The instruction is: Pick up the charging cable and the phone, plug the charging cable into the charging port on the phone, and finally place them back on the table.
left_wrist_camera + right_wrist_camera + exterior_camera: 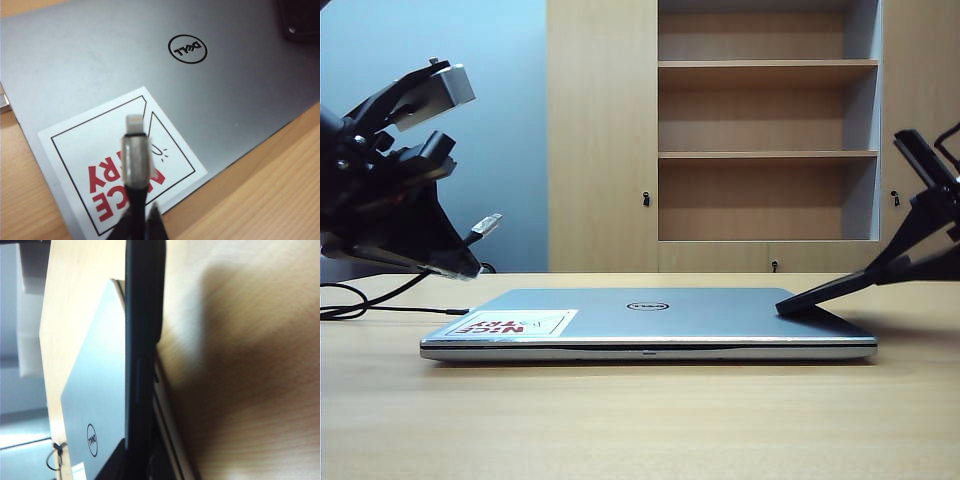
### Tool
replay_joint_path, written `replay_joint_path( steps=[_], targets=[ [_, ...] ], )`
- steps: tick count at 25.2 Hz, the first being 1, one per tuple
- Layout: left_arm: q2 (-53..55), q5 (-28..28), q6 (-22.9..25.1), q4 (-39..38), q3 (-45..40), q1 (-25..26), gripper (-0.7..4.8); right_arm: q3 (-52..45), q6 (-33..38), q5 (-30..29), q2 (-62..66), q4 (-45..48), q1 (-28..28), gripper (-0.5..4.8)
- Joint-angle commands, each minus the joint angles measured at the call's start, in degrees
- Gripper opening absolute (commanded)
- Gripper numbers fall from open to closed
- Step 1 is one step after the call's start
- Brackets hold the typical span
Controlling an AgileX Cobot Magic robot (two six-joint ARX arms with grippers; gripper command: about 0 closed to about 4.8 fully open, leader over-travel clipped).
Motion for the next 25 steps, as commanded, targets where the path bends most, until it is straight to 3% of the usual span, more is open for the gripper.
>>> replay_joint_path(
  steps=[1,5,13,15,18,21,25],
  targets=[
    [-0.07,0.11,0.07,0.63,-0.02,0.04,-0.06,2.01,-4.44,0.57,-2.64,-2.91,-0.02,-0.07],
    [-0.07,0.11,0.07,0.63,-0.02,0.04,-0.06,5.49,-8.5,0.61,-6.23,-10.73,-0.02,-0.07],
    [-0.07,0.13,0.07,0.63,-0.02,0.04,-0.06,16.7,-22.77,4.07,-12.33,-36.52,0.04,-0.07],
    [-0.07,0.11,0.07,0.63,-0.02,0.04,-0.06,23.34,-30.21,8.46,-13.16,-50.49,0.07,-0.07],
    [-0.07,0.13,0.07,0.63,-0.02,0.04,-0.06,28.79,-35.3,13.09,-13.16,-62.1,1.75,-0.07],
    [-0.07,0.11,0.07,0.63,-0.02,0.04,-0.06,31.47,-39.39,18.18,-13.16,-68.81,5.81,-0.07],
    [-0.07,0.11,0.07,0.66,-0.02,0.04,-0.06,31.87,-39.67,29.79,-12.79,-74.31,15.19,-0.07]
  ],
)
